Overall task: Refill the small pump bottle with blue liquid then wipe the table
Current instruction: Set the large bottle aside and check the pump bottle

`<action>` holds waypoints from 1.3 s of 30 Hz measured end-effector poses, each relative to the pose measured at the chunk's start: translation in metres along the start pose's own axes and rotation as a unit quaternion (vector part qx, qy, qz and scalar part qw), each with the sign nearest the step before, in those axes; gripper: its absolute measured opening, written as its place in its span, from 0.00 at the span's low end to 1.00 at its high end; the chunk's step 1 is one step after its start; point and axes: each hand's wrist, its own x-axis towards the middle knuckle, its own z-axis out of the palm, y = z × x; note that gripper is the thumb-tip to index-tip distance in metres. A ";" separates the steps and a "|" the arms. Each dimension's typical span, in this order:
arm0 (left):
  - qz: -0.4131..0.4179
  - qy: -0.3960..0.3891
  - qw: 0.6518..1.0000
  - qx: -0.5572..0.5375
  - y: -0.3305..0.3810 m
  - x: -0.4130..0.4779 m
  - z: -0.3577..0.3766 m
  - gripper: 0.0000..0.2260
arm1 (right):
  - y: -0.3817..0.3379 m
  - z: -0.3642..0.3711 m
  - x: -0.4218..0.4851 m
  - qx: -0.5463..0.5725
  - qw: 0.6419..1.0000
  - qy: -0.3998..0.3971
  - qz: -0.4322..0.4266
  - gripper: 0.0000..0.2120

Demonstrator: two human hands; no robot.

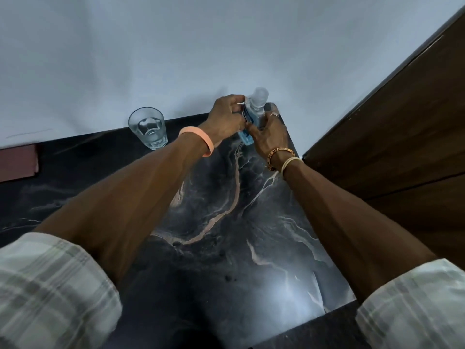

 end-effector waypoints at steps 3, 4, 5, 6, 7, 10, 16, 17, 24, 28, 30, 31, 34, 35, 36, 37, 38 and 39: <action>-0.010 0.004 1.000 -0.017 -0.003 0.016 -0.005 0.31 | 0.001 0.008 0.017 -0.012 1.000 -0.009 0.005 0.17; -0.017 0.007 1.000 -0.024 -0.005 0.022 -0.006 0.31 | 0.001 0.011 0.023 -0.014 1.000 -0.011 0.006 0.17; -0.023 0.010 0.999 -0.029 -0.006 0.027 -0.007 0.32 | 0.002 0.014 0.028 -0.016 1.000 -0.012 0.007 0.17; -0.027 0.013 0.999 -0.029 -0.007 0.032 -0.009 0.33 | 0.002 0.018 0.032 -0.017 1.000 -0.012 0.006 0.18; -0.028 0.016 0.999 -0.026 -0.009 0.036 -0.010 0.34 | 0.002 0.021 0.036 -0.018 1.000 -0.011 0.006 0.18; -0.026 0.022 0.999 -0.019 -0.011 0.045 -0.012 0.34 | 0.002 0.027 0.044 -0.019 1.000 -0.005 0.009 0.19; -0.024 0.030 0.999 -0.025 -0.016 0.054 -0.015 0.34 | 0.000 0.033 0.050 -0.016 1.000 0.004 0.020 0.18; -0.025 0.030 0.999 -0.026 -0.016 0.054 -0.014 0.34 | 0.000 0.033 0.050 -0.018 1.000 0.006 0.021 0.18; -0.028 0.023 0.999 -0.023 -0.022 0.050 -0.013 0.34 | -0.002 0.029 0.050 -0.031 0.999 -0.017 0.024 0.20; -0.029 0.021 0.999 -0.013 -0.029 0.043 -0.012 0.33 | -0.003 0.022 0.043 -0.053 0.998 -0.029 0.007 0.25; -0.026 0.024 0.999 -0.005 -0.037 0.034 -0.012 0.32 | 0.001 0.017 0.033 -0.061 0.998 -0.023 -0.003 0.25; -0.022 0.027 0.999 -0.003 -0.041 0.029 -0.012 0.31 | 0.003 0.015 0.026 -0.066 0.998 -0.023 -0.008 0.24; -0.020 0.032 0.999 0.008 -0.059 0.015 -0.009 0.29 | 0.015 0.005 0.004 -0.083 0.995 -0.044 -0.023 0.35; -0.025 0.030 0.999 0.015 -0.065 0.011 -0.007 0.29 | 0.020 0.001 -0.004 -0.095 0.994 -0.052 -0.024 0.38; -0.032 0.027 0.999 0.017 -0.069 0.008 -0.005 0.29 | 0.026 -0.004 -0.009 -0.103 0.993 -0.053 -0.027 0.40; -0.031 0.026 0.999 0.020 -0.071 0.003 -0.004 0.29 | 0.030 -0.007 -0.015 -0.108 0.992 -0.054 -0.034 0.40; -0.028 0.029 0.999 0.024 -0.072 -0.003 -0.004 0.28 | 0.033 -0.011 -0.021 -0.113 0.991 -0.053 -0.047 0.39; -0.022 0.036 0.999 0.031 -0.071 -0.012 -0.007 0.28 | 0.032 -0.014 -0.030 -0.115 0.990 -0.054 -0.062 0.38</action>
